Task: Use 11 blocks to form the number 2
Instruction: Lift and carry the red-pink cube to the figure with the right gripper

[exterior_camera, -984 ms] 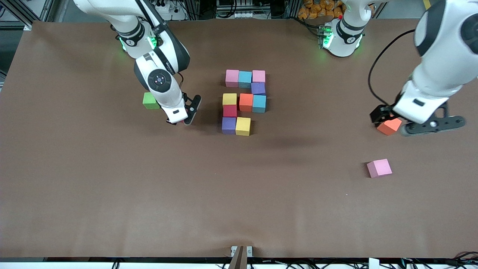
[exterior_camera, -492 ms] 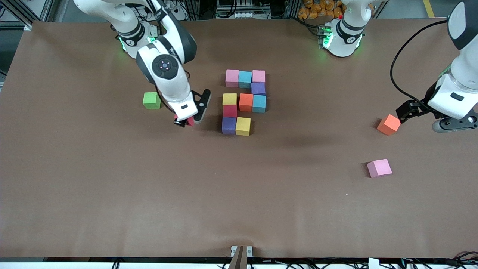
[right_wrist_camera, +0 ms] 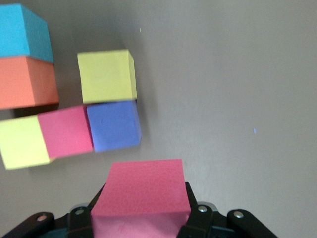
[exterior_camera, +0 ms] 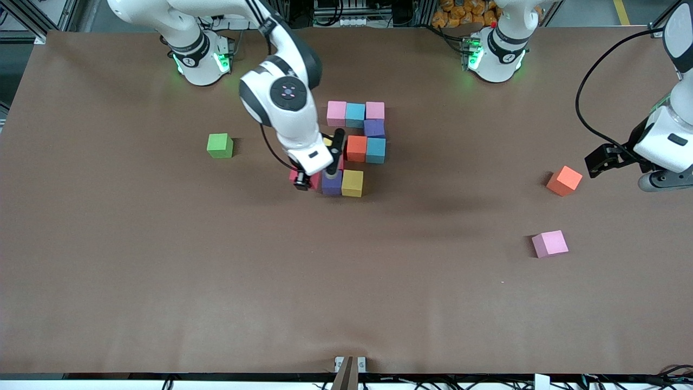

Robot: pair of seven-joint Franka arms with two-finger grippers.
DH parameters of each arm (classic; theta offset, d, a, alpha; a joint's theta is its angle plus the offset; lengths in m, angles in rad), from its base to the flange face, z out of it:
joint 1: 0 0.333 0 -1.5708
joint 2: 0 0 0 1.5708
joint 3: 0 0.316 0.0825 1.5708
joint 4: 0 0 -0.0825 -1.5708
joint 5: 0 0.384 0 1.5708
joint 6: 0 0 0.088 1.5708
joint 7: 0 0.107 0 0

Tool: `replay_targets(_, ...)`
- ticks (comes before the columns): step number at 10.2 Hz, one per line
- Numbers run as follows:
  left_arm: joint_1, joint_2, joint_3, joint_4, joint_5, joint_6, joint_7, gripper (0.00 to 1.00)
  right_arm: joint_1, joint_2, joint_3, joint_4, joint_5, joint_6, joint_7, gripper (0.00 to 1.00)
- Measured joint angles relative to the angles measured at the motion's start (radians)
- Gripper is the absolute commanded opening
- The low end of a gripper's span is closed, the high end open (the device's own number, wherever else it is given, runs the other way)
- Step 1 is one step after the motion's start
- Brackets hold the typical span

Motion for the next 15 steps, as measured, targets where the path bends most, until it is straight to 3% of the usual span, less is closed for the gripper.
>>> replay_targets(6, 0.012, -0.002, 0.006, 0.001, -0.02, -0.003, 0.054, 1.0, 0.062, 0.112, -0.003, 0.137, 0.0, -0.001, 0.161, 0.48)
replay_targets(10, 0.019, -0.002, 0.026, 0.001, -0.04, -0.004, 0.082, 1.0, 0.089, 0.207, -0.003, 0.235, -0.007, -0.001, 0.168, 0.48)
replay_targets(15, 0.022, -0.002, 0.052, 0.0, -0.041, -0.005, 0.118, 1.0, 0.129, 0.255, 0.0, 0.324, -0.007, -0.002, 0.159, 0.48)
